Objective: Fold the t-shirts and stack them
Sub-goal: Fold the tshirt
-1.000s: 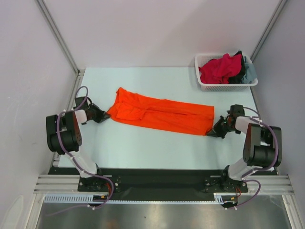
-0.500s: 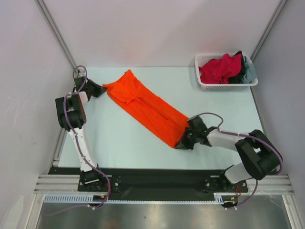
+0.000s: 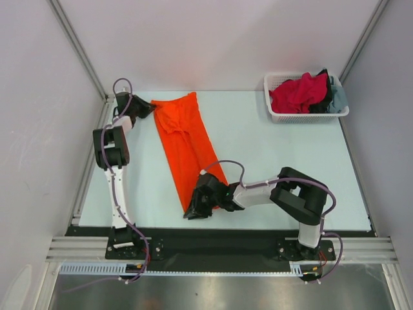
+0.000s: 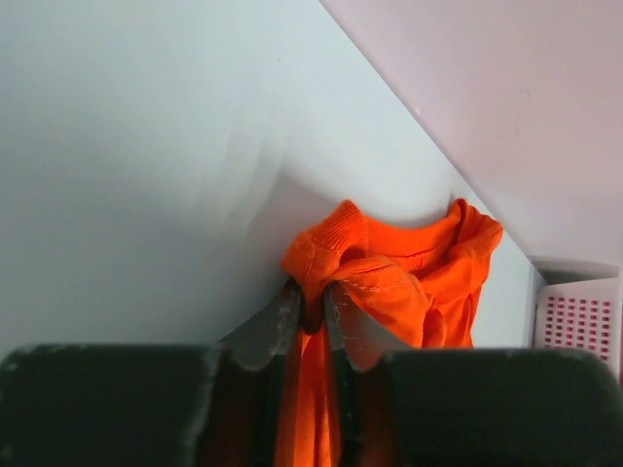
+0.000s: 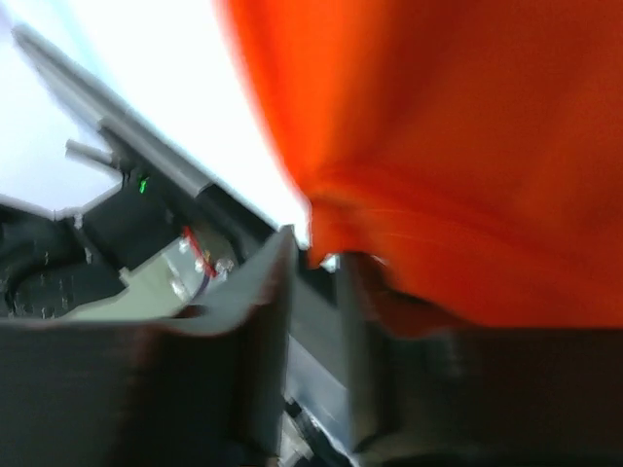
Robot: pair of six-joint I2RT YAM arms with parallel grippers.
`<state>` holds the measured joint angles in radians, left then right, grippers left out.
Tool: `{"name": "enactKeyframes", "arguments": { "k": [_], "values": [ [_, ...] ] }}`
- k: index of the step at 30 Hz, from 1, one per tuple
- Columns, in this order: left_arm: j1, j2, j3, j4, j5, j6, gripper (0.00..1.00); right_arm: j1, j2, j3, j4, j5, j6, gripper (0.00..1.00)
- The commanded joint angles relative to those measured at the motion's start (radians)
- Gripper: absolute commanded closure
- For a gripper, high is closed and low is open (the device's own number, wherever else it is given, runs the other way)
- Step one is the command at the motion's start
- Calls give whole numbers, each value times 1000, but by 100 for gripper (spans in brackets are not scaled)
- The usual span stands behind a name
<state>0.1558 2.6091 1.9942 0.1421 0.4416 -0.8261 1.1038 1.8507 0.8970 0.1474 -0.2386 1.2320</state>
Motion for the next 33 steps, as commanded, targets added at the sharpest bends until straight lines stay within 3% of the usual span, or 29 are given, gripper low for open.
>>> {"name": "enactKeyframes", "arguments": {
  "k": [1,4,9,13,14,17,21,25,27,33],
  "values": [
    [10,-59,28,-31,-75,94,81,50,12,83,23,-135,-135,56],
    [5,-203,2,-187,-165,238,56,44,-65,155,-221,-206,-393,41],
    [8,-398,-165,-289,-245,311,45,-45,-275,145,-477,-179,-572,30],
    [-2,-692,-493,-317,-247,297,41,-299,-386,54,-611,-215,-669,26],
    [-13,-749,-562,-303,-210,289,36,-432,-377,45,-614,-256,-695,26],
    [-73,-937,-815,-285,-138,259,35,-601,-302,72,-696,-338,-839,26],
    [-255,-1150,-1030,-367,-132,274,37,-683,-224,97,-689,-360,-908,28],
    [-375,-1357,-1239,-389,-143,222,38,-693,-177,56,-637,-439,-910,51],
    [-372,-1429,-1259,-412,-150,234,37,-690,-183,19,-594,-430,-905,50],
    [-372,-1455,-1177,-536,-193,321,37,-684,-154,-109,-482,-474,-907,47]
  ]
}}
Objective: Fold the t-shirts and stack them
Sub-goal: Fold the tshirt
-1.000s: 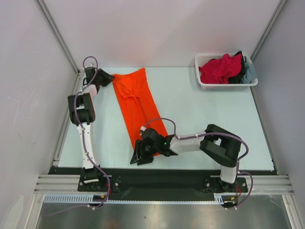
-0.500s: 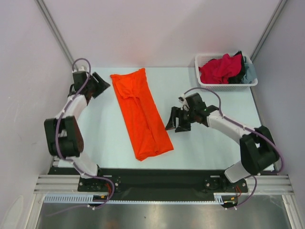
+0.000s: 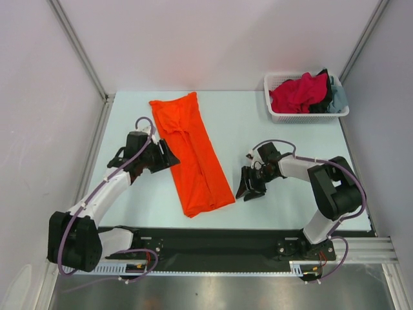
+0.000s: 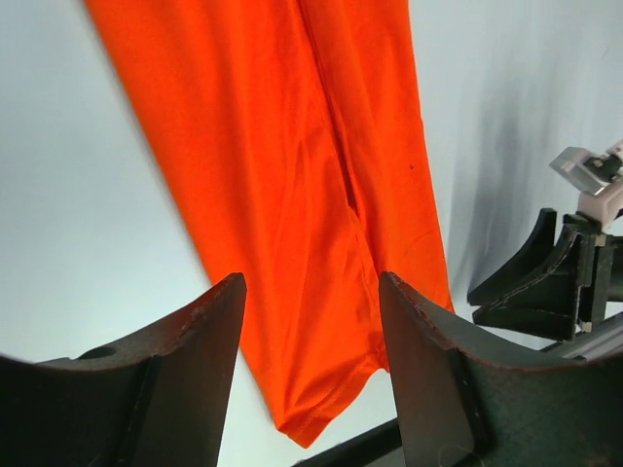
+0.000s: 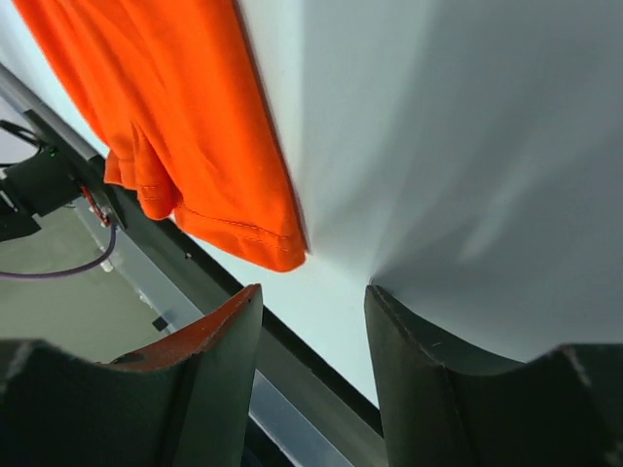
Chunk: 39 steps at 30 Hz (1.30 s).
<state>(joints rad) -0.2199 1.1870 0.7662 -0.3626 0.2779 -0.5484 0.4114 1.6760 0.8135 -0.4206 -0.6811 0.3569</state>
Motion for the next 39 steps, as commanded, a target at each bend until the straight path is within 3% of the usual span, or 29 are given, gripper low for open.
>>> {"name": "enactKeyframes", "arguments": {
  "k": [1,11,17,20,21,22,25,29,36,38,39],
  "values": [
    [5,-35,50,-27,-28,41,37,18,42,-25,97,-38,-32,47],
    [20,2,53,-6,0,30,37,46,137,29,109,-28,-56,47],
    [92,17,74,-3,9,53,37,67,157,7,118,-11,-53,57],
    [171,65,108,16,40,73,36,72,159,-8,126,-5,-52,78],
    [188,109,123,25,50,80,36,76,159,-10,125,-2,-52,93],
    [212,134,157,30,55,88,36,78,153,-14,123,8,-47,100],
    [247,267,234,63,69,114,36,110,124,-55,140,9,-16,100],
    [283,466,335,172,87,117,43,200,39,-170,248,43,114,100],
    [350,828,603,286,138,91,39,509,18,-215,483,115,414,100],
    [359,935,738,249,153,110,39,521,-11,-192,458,149,421,79],
    [361,980,856,222,168,117,37,495,-63,-138,426,173,395,57]
  ]
}}
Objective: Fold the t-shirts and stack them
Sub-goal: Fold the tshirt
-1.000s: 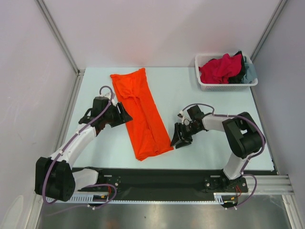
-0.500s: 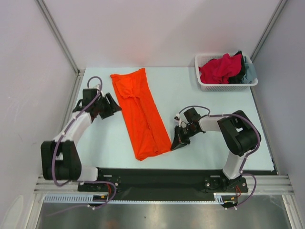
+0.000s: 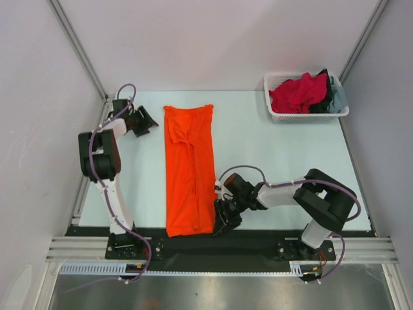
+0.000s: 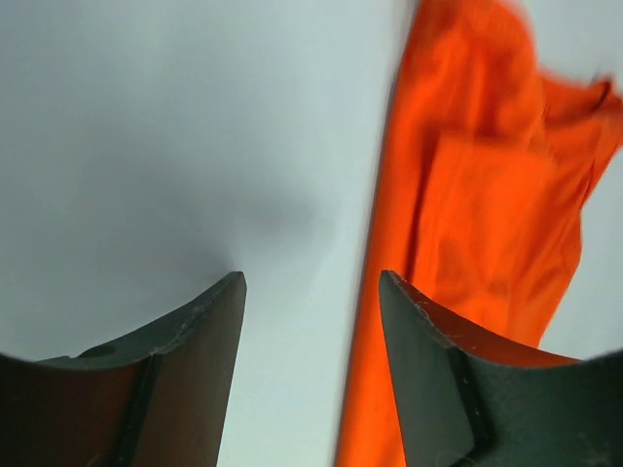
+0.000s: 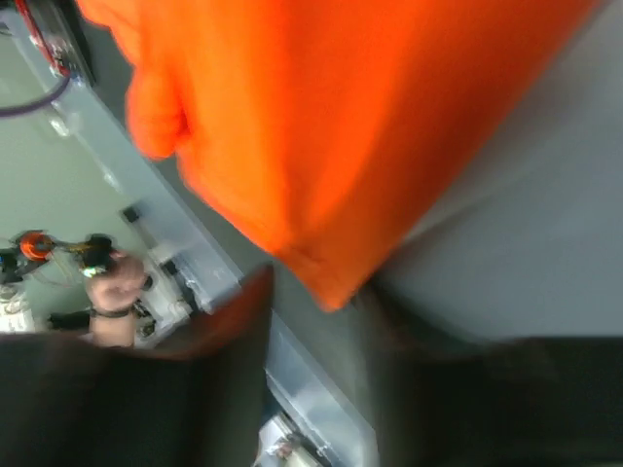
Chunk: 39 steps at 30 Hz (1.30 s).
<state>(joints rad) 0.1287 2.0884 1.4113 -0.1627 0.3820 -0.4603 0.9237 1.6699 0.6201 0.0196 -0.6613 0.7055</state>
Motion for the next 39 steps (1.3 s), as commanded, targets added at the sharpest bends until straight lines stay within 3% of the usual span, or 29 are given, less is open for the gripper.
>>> {"name": "enactKeyframes", "arguments": {
  "k": [1,3,6,9,14,17,20,32,39],
  "values": [
    [17,117,271,-7,76,38,36,-41,-80,87,-143,211,5,49],
    [15,224,436,-58,145,45,34,-171,-102,185,-211,230,-102,36],
    [11,310,535,-31,216,8,33,-375,-38,286,-238,183,-203,31],
    [-3,350,578,58,218,-44,34,-488,231,583,-256,186,-302,29],
    [-26,387,580,97,212,-93,37,-545,578,1004,-254,197,-311,29],
    [-31,388,531,158,230,-159,43,-556,782,1308,-300,192,-239,30],
    [-31,386,462,267,250,-224,45,-556,922,1510,-291,207,-144,30],
    [-46,462,543,262,199,-343,44,-537,1125,1728,-222,279,-11,37],
    [-46,512,598,296,213,-405,55,-539,1217,1817,-143,310,101,44]
  ]
}}
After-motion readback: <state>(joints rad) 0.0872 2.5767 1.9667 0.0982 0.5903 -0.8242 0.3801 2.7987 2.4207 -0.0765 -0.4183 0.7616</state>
